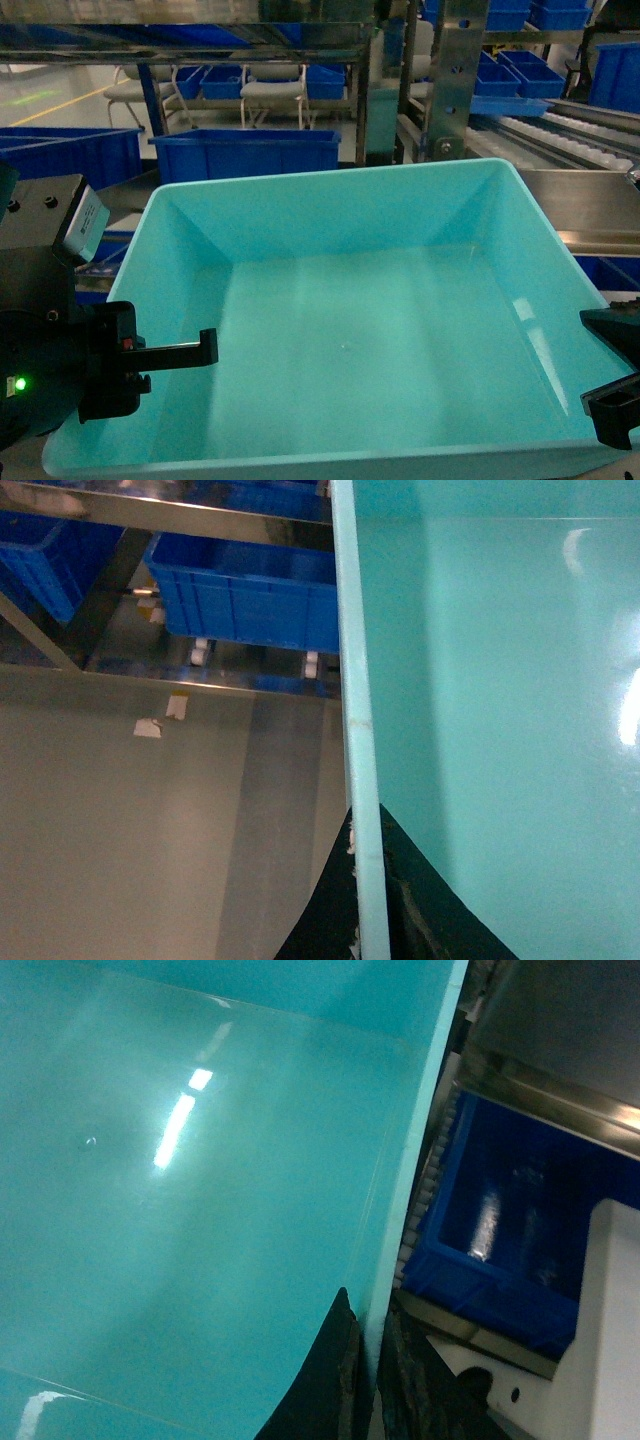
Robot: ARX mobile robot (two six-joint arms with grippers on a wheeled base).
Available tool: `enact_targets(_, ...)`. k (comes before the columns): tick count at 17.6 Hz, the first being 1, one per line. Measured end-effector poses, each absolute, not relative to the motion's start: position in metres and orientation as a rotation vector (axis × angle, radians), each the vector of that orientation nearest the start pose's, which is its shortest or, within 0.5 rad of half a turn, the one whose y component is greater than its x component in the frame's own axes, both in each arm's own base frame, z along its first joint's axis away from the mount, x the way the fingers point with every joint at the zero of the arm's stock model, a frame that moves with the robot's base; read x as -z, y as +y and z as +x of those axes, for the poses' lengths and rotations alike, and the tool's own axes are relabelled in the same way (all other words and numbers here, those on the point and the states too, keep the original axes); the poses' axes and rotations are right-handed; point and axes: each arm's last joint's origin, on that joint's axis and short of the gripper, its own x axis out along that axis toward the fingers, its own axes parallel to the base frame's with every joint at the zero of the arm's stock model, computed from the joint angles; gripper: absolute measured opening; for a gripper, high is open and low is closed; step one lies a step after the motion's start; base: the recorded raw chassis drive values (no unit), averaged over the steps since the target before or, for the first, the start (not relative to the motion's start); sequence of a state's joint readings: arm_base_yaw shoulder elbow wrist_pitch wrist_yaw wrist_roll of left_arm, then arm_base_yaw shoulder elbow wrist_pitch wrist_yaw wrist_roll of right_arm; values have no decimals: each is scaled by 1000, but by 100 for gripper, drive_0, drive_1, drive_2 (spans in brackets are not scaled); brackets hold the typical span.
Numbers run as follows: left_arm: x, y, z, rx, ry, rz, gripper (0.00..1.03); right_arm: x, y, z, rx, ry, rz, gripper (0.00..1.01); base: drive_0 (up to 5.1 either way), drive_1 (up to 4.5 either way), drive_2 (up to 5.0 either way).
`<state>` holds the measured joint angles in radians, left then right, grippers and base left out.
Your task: Organize blue bins on left shelf correctly
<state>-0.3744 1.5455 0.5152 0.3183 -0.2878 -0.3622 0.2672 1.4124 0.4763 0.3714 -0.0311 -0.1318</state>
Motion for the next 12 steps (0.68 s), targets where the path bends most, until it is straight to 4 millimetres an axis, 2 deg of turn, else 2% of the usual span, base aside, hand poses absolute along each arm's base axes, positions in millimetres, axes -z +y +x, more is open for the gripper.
enact_targets(7,-126,-88,248,-41,677,-116,2,-151,68,244,-328,540,-194,3,-391,454,-123)
enact_targets(12,-126,-88,248,-47,678,-116,2,-151,68,244,-328,542,-194,3,-10,381,-401)
